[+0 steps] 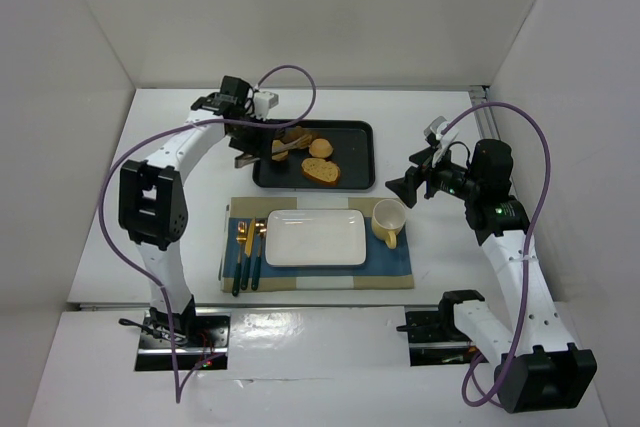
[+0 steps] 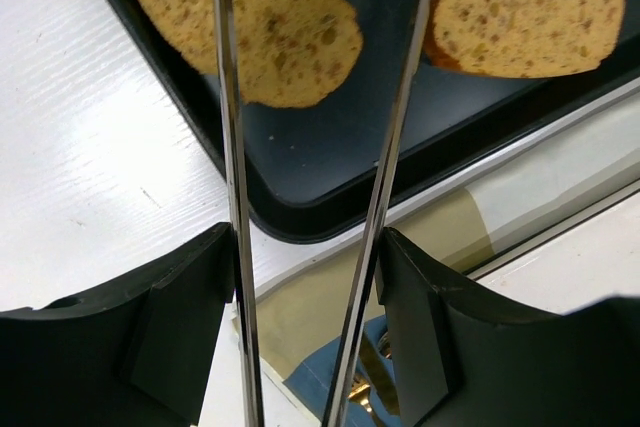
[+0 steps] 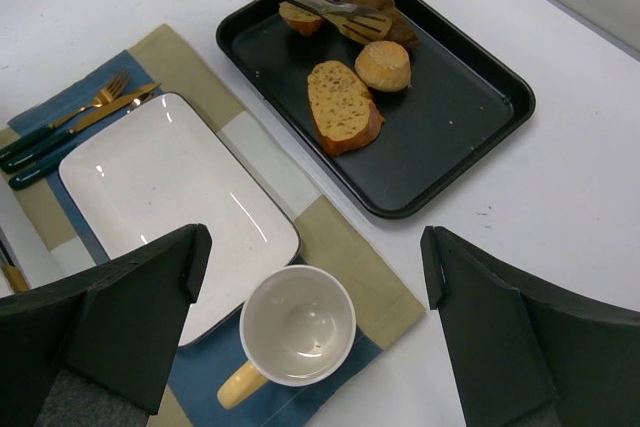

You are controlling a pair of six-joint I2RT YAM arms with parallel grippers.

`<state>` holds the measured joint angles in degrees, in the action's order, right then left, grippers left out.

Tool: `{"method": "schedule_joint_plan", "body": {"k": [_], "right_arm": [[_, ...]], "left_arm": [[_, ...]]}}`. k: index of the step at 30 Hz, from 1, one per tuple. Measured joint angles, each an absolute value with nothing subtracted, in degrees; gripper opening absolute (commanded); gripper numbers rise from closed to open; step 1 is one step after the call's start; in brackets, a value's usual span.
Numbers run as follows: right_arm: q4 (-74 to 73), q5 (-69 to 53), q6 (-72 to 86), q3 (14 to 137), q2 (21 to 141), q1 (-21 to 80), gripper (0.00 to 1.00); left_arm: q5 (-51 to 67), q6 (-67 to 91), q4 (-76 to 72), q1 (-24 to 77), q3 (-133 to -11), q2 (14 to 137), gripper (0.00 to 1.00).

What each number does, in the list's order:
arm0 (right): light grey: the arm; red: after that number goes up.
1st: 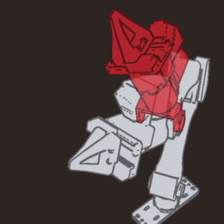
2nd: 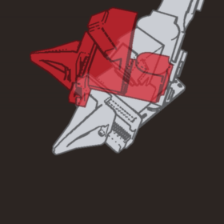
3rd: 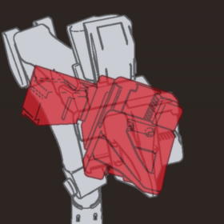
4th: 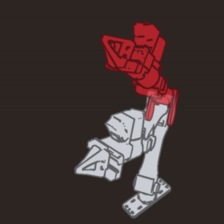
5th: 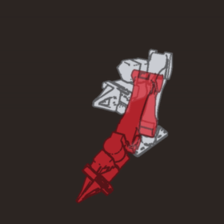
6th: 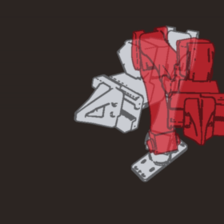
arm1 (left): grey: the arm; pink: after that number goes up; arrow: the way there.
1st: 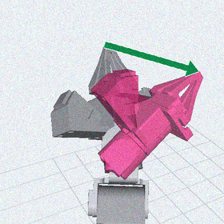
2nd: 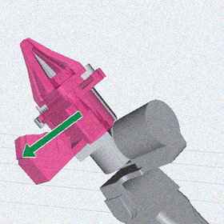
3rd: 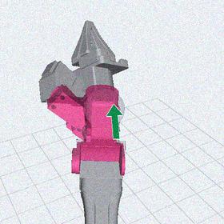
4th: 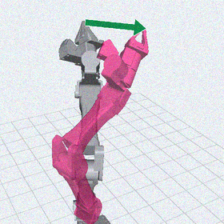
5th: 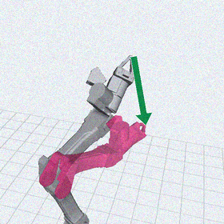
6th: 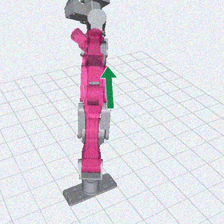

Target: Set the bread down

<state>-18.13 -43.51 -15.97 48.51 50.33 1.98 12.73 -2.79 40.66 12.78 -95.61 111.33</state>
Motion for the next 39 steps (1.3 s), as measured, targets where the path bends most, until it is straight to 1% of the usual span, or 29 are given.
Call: {"method": "schedule_joint_plan", "body": {"k": [7,11,12,13,16,17,19,20,22,23,24,33,39], "right_arm": [[-18.3,-44.0,-16.0,48.5,50.3,2.0,1.0],[-18.3,-44.0,-16.0,48.5,50.3,2.0,1.0],[-18.3,-44.0,-16.0,48.5,50.3,2.0,1.0],[-18.3,-44.0,-16.0,48.5,50.3,2.0,1.0],[-18.3,-44.0,-16.0,48.5,50.3,2.0,1.0],[-18.3,-44.0,-16.0,48.5,50.3,2.0,1.0],[-18.3,-44.0,-16.0,48.5,50.3,2.0,1.0],[-18.4,-44.0,-16.0,48.5,50.3,2.0,1.0],[-18.4,-44.0,-16.0,48.5,50.3,2.0,1.0],[-18.4,-44.0,-16.0,48.5,50.3,2.0,1.0],[-18.4,-44.0,-16.0,48.5,50.3,2.0,1.0],[-18.5,-44.0,-16.0,48.5,50.3,2.0,1.0],[-18.5,-44.0,-16.0,48.5,50.3,2.0,1.0]], "left_arm": [[11.3,-2.8,41.1,15.6,-98.2,111.3,0.71],[10.3,-2.8,41.3,15.8,-98.4,111.4,0.64],[10.1,-2.8,41.4,15.8,-98.4,111.4,0.61],[10.0,-2.7,41.5,15.8,-98.4,111.4,0.54],[9.2,-2.7,41.6,15.8,-98.4,111.4,0.45],[9.1,-2.7,41.6,15.8,-98.4,111.4,0.38],[8.9,-2.6,41.6,15.8,-98.4,111.4,0.32],[8.8,-2.7,41.6,15.8,-98.4,111.4,0.2],[8.8,-2.6,41.6,15.8,-98.4,111.4,0.06],[8.8,-2.6,41.6,15.8,-98.4,111.4,0.06],[8.7,-2.6,41.6,15.8,-98.4,111.4,0.01],[8.6,-1.0,41.4,15.8,-98.1,111.1,0.0],[8.6,0.4,41.8,15.8,-97.2,107.8,0.0]]}}
